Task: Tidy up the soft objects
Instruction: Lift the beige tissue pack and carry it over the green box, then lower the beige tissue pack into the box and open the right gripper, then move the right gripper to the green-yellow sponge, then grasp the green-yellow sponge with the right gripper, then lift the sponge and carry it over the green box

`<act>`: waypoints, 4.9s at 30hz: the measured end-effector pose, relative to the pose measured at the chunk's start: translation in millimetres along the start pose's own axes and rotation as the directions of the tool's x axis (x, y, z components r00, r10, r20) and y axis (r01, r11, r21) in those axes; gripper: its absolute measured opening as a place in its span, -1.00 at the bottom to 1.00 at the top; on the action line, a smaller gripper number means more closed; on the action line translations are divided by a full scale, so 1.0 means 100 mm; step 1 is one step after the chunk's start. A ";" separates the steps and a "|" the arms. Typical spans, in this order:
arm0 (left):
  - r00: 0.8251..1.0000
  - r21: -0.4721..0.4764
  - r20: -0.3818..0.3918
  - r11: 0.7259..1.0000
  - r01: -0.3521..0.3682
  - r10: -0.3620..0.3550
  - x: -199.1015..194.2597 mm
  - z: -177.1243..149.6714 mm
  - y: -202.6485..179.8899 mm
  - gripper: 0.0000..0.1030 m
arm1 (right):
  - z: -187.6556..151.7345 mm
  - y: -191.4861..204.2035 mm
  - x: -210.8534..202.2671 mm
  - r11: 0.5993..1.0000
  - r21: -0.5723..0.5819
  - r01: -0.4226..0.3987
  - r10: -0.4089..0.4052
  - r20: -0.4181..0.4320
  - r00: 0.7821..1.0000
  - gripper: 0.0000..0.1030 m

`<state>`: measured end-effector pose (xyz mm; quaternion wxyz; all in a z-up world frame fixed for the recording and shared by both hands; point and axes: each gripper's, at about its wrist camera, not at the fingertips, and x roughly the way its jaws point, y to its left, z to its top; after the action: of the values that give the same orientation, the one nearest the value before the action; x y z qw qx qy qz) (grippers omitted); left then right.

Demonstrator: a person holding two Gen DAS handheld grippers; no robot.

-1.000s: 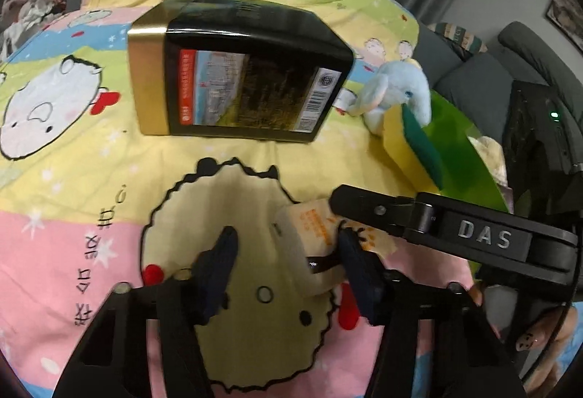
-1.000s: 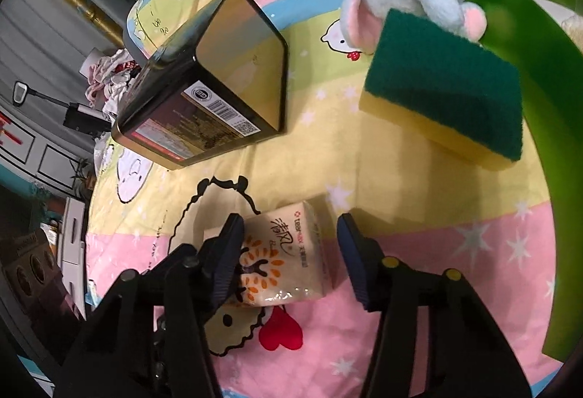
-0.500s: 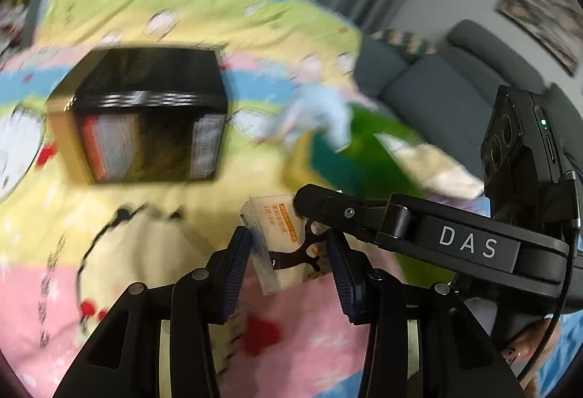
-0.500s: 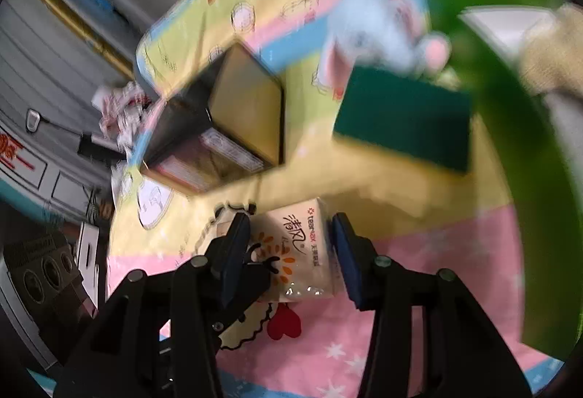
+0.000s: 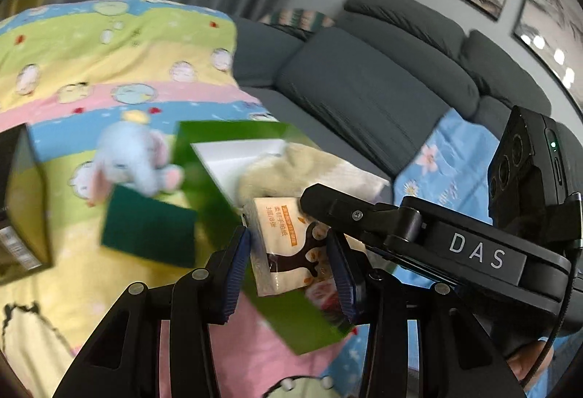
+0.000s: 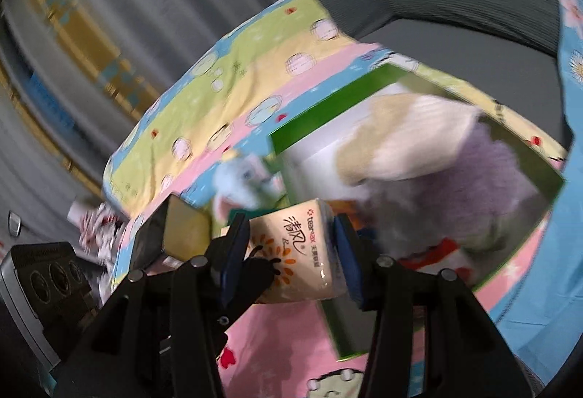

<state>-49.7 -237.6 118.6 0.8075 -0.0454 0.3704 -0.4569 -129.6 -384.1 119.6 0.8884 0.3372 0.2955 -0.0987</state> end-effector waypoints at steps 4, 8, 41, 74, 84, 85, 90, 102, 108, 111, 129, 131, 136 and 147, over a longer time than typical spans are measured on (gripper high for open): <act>0.999 0.020 -0.046 0.999 0.026 -0.025 0.17 0.02 -0.15 -0.14 | 0.04 -0.21 -0.05 0.998 0.058 0.034 -0.035 0.013 0.999 -0.08; 0.996 0.014 -0.091 1.000 0.023 -0.022 0.31 -0.02 -0.18 -0.14 | 0.03 -0.36 -0.02 0.992 0.107 0.059 -0.058 -0.007 0.998 -0.07; 0.916 -0.213 -0.084 0.891 -0.401 0.392 -0.69 -0.53 0.92 0.41 | -0.11 0.39 0.13 0.995 -0.101 0.008 -0.012 -0.040 0.999 0.50; 0.859 -0.378 -0.114 0.777 -0.502 0.499 -1.42 -1.03 1.63 0.41 | -0.72 1.36 1.24 0.770 -0.569 0.289 -0.349 0.003 0.937 -0.35; 0.847 -0.399 -0.092 0.760 -0.513 0.524 -1.59 -1.04 1.60 0.41 | -1.14 1.57 0.86 0.810 -0.584 -0.048 -0.100 -0.219 0.971 -0.36; 0.845 -0.402 -0.091 0.757 -0.515 0.527 -1.61 -1.05 1.60 0.41 | -1.18 1.60 0.86 0.802 -0.596 -0.046 -0.106 -0.217 0.970 -0.36; 0.837 -0.415 -0.082 0.745 -0.522 0.541 -1.73 -1.06 1.62 0.41 | -1.38 1.79 0.81 0.767 -0.628 -0.132 -0.064 -0.279 0.958 -0.35; 0.847 -0.456 -0.068 0.738 -0.497 0.528 -1.88 -1.11 1.68 0.41 | -1.28 1.64 0.80 0.855 -0.417 -0.308 0.103 -0.445 0.889 0.68; 0.902 -0.442 -0.089 0.795 -0.415 0.421 -1.63 -1.10 1.62 0.41 | -1.12 1.46 0.84 0.894 -0.330 -0.303 0.139 -0.437 0.888 0.68; 0.924 -0.430 -0.107 0.821 -0.375 0.366 -1.43 -1.07 1.58 0.41 | -1.10 1.39 0.94 0.906 -0.286 -0.310 0.156 -0.456 0.876 0.68; 0.902 -0.376 -0.159 0.820 -0.431 0.401 -1.04 -1.00 1.44 0.38 | -1.18 1.25 1.48 0.932 -0.116 -0.343 0.210 -0.598 0.773 0.05; 0.887 -0.337 -0.138 0.821 -0.461 0.441 -1.05 -0.94 1.34 0.38 | -1.15 1.27 1.44 0.927 -0.122 -0.356 0.220 -0.590 0.777 0.00; 0.888 -0.280 -0.069 0.845 -0.455 0.455 -1.14 -0.75 1.13 0.38 | -0.99 1.24 1.23 0.916 -0.111 -0.386 0.272 -0.537 0.799 0.00; 0.938 -0.103 0.046 0.936 -0.338 0.344 -0.95 -0.16 0.48 0.38 | -0.35 0.88 0.53 0.930 -0.078 -0.360 0.326 -0.279 0.903 0.03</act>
<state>-54.9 -132.4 139.8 0.8827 -0.0329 0.3679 -0.2905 -69.8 -293.5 114.8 0.8648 0.3366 0.3516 0.1236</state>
